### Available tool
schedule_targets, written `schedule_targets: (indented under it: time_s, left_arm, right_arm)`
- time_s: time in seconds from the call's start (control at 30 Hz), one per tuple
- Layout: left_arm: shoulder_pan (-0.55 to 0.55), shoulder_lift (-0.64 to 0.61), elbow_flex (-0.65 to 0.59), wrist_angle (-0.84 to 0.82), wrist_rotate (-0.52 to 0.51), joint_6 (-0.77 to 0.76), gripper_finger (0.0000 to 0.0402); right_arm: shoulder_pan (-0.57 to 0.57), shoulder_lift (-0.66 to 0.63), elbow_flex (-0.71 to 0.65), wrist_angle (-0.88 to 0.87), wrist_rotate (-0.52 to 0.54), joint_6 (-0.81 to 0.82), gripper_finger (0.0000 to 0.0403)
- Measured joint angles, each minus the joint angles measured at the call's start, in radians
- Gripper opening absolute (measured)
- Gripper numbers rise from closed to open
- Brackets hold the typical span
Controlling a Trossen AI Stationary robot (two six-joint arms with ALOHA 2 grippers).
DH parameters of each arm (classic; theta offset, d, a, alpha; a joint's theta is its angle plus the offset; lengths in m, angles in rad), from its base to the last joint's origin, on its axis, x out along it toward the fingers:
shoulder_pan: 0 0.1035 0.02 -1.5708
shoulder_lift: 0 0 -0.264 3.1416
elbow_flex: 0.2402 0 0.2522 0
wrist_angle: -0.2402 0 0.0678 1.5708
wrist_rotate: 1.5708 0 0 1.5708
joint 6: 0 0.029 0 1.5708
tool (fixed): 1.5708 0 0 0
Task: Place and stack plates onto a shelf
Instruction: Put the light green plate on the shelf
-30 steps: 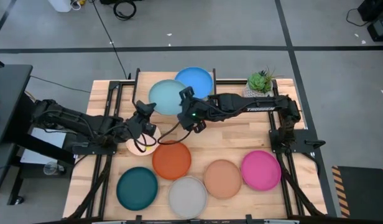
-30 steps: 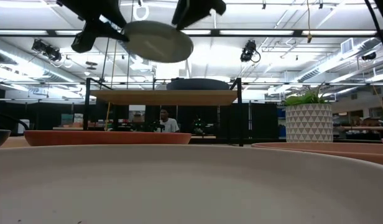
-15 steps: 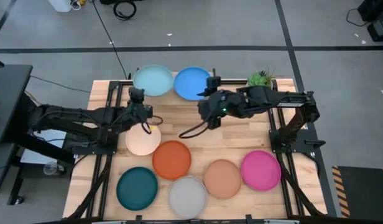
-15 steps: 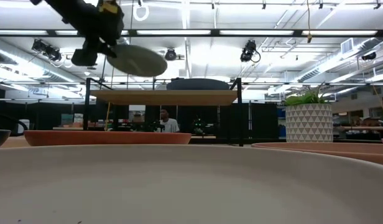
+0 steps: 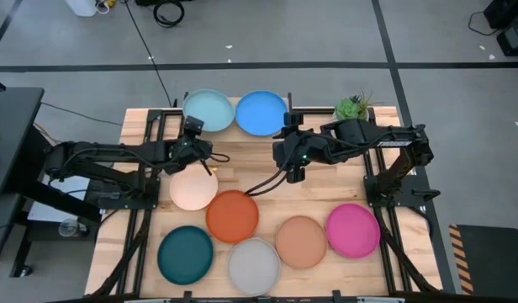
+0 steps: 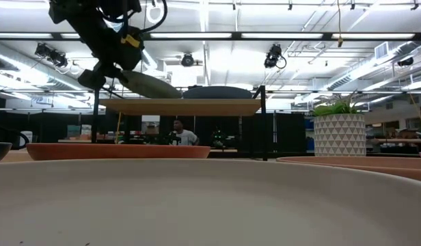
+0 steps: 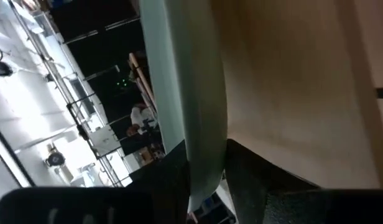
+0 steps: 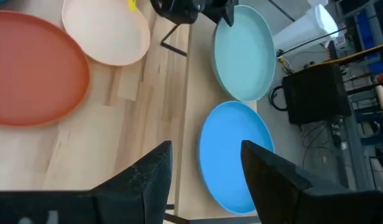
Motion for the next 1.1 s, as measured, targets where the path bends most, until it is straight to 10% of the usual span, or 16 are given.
schedule_targets:
  time_s: [1.1]
  left_arm:
    - [0.001,0.002,0.000,-0.021,0.163,-0.174,0.0116]
  right_arm:
    - [0.034,0.000,0.000,-0.002,-0.025,0.075,0.0197]
